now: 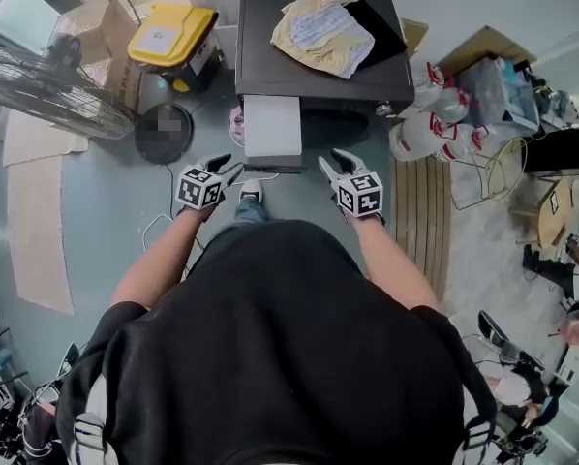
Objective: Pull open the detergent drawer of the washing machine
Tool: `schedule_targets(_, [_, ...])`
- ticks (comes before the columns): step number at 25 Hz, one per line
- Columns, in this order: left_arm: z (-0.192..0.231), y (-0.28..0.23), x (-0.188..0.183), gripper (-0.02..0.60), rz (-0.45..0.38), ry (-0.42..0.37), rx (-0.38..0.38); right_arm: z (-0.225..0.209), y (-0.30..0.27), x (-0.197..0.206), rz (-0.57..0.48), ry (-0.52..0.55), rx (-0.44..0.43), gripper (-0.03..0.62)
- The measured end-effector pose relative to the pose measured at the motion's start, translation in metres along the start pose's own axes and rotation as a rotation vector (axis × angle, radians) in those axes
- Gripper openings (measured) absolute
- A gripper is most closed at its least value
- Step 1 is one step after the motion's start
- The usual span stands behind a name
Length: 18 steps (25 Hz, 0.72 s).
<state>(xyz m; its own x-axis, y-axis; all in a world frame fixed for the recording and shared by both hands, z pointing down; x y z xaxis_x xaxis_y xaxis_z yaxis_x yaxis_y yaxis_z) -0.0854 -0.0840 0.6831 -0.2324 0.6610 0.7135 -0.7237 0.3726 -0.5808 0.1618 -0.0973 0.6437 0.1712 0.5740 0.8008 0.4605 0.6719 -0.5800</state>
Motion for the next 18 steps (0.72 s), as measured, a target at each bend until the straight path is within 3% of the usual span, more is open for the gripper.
schedule_targets(10, [-0.03,0.022,-0.051,0.178,-0.124,-0.02,0.004,-0.016,0.043,-0.046,-0.109,-0.008,0.035,0.138])
schedule_targets(18, [-0.047,0.026,-0.049,0.178,-0.147,-0.026,0.009,-0.023,0.068,-0.053,-0.161,-0.041,0.055,0.138])
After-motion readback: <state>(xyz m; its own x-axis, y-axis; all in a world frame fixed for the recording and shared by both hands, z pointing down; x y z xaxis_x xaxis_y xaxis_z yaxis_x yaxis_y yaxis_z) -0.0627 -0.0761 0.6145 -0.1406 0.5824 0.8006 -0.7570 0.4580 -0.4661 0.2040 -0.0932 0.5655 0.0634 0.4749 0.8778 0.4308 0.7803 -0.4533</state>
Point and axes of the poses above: the fingertips, and each gripper's own axes: y backward along the fingers, z to its left, x out of its underside, the point moved 1 cm from there along y, backward along the fingers, and after that the axes turned 7 degrees about x, right-handed, at the moved point
